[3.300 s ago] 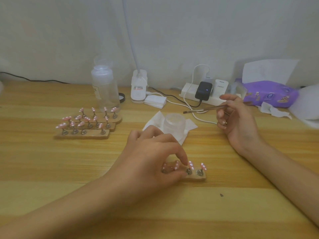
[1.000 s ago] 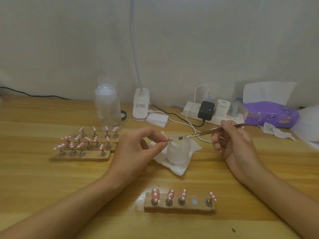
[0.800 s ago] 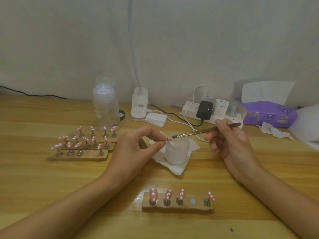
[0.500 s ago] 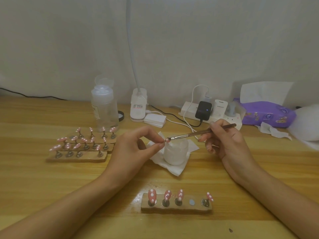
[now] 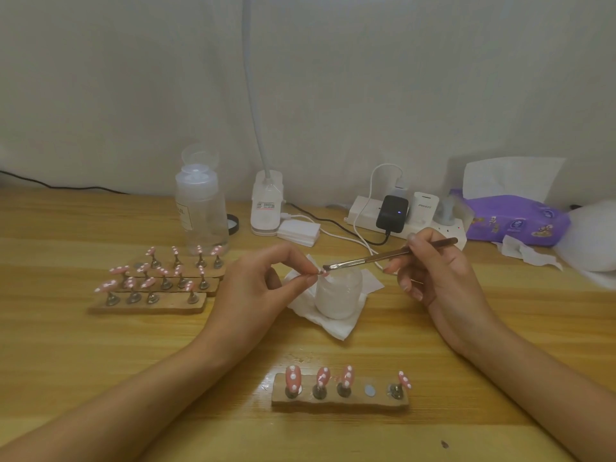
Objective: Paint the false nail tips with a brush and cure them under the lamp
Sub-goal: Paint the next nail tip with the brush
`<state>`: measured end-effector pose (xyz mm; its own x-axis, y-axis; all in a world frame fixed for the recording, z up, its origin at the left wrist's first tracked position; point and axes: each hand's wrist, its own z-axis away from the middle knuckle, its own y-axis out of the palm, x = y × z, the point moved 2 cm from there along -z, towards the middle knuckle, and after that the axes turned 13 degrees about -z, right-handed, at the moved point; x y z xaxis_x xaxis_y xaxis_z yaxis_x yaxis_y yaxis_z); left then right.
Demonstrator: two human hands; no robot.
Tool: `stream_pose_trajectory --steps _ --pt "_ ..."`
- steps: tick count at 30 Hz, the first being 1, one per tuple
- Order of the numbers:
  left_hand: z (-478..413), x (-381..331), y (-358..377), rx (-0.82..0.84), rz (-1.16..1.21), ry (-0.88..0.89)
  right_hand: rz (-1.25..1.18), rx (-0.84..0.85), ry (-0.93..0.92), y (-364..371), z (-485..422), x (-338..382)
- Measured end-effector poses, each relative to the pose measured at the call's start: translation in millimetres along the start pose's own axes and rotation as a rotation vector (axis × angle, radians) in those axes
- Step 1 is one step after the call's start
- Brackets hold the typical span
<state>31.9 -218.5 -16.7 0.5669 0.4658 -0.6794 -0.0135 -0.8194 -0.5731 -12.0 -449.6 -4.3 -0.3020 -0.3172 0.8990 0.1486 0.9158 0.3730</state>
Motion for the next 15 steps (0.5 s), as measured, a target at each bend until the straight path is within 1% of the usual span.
stream_pose_trajectory --steps 2,5,9,13,15 --pt "0.1 0.0 0.0 -0.002 -0.001 0.002 0.023 0.000 0.000 0.7 0.7 -0.5" --pt "0.2 -0.8 -0.1 -0.002 -0.006 0.009 0.015 -0.047 -0.008 -2.3 -0.4 -0.6" --pt "0.4 -2.0 -0.8 -0.001 -0.004 0.017 0.026 0.011 -0.013 0.4 0.5 -0.1" --pt "0.3 -1.8 -0.8 -0.004 -0.008 0.012 0.027 -0.030 -0.018 -2.1 -0.8 -0.5" --pt "0.2 -1.7 -0.6 -0.004 -0.007 0.013 0.006 -0.015 -0.023 -2.0 -1.0 0.0"
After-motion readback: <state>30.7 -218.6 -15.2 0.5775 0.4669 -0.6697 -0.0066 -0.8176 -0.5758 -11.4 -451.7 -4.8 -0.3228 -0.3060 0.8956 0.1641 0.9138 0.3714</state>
